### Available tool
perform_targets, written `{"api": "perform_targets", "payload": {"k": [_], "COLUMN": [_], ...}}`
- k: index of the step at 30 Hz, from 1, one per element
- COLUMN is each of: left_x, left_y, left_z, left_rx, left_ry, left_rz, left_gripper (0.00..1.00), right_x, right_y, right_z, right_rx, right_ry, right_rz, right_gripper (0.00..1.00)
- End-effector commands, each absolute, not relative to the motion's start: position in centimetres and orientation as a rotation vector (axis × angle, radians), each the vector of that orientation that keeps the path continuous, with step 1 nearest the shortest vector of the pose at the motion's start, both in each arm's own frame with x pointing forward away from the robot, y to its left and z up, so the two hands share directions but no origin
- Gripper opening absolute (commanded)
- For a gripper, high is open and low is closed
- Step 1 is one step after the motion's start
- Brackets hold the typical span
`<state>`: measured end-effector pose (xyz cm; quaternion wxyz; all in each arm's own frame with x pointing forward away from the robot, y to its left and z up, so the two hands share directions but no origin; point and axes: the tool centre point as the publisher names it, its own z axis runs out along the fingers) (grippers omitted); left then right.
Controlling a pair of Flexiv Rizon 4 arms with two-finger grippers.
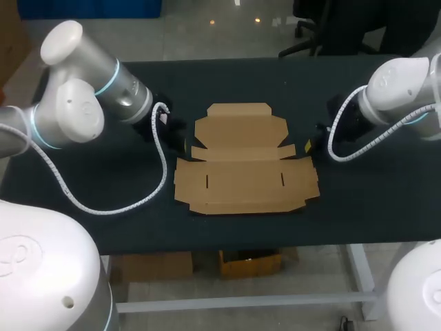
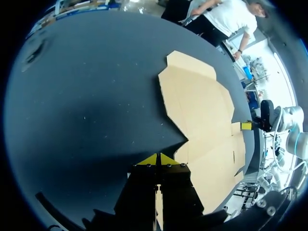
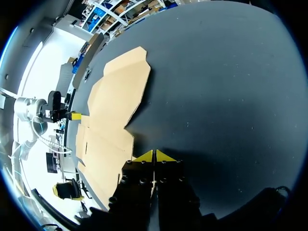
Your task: Assemble the packaging by folding the flat box into shape, placing the metal phone stand inside, and closing the box properly
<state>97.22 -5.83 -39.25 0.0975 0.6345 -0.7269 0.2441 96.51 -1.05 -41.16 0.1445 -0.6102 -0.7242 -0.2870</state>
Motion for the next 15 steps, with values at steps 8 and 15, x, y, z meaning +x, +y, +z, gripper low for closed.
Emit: {"api": "perform_targets", "payload": {"k": [8, 15], "left_x": [97.4, 97.3], "left_y": [-6.3, -6.5], "left_z": [-40.4, -40.7], "left_rx": [1.858, 1.842], "left_ry": [-2.150, -2.156], "left_rz": [0.705, 0.711], "left_gripper": [0.00, 0.00], "right_x": [97.0, 97.0], "right_y": [-1.0, -0.9], "right_z": [-41.5, -41.6], "right_rx": [-1.740, -1.737], "right_ry": [-2.093, -2.096], "right_rz": [-0.819, -0.821], "right_gripper": [0.00, 0.00]}}
